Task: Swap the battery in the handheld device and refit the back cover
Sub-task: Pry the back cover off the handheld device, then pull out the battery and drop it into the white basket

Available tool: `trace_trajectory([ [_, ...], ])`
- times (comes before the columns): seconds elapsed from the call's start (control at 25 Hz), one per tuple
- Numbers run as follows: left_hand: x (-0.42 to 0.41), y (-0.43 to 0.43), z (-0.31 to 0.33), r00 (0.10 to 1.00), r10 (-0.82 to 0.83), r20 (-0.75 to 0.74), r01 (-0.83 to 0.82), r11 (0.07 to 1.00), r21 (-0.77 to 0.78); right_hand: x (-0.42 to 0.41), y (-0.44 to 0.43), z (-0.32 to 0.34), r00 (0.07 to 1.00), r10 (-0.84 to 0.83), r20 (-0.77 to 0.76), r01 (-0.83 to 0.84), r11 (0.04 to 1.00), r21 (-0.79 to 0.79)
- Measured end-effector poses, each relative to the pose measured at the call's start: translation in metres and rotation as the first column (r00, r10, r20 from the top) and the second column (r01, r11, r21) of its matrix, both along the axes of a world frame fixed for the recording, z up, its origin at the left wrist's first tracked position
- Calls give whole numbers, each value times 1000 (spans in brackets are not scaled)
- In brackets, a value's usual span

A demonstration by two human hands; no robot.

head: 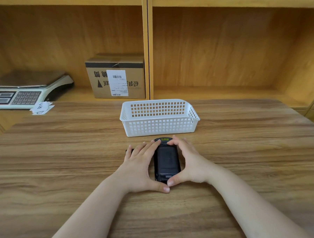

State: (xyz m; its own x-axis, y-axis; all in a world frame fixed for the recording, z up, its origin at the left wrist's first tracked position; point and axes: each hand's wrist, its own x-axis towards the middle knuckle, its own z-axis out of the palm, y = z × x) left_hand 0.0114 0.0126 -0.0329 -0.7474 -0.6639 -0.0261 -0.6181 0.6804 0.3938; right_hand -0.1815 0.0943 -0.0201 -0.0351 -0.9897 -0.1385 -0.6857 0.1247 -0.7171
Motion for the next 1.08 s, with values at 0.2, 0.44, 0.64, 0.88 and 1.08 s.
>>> trace_trajectory([
  [0.2,-1,4,6,999,8,-32,-8,1000,-4,1,6,7,969,-80,235,134,965,-224],
  [0.44,3,5,9,1000,-5,-3,5,997,-71,-6,6,32,722,-327,610,486,867,-110],
  [0.64,1,3,5,999,-11,41,14,997,-81,-56,20,22,675,-575,463,624,780,58],
  [0.88,1,0,3,1000,2,31,0,998,-66,-58,29,5,844,-530,-79,523,847,-96],
  [1.08,1,-2,6,1000,12,17,-12,1000,-26,-52,29,0,837,-472,-278,418,878,-231],
])
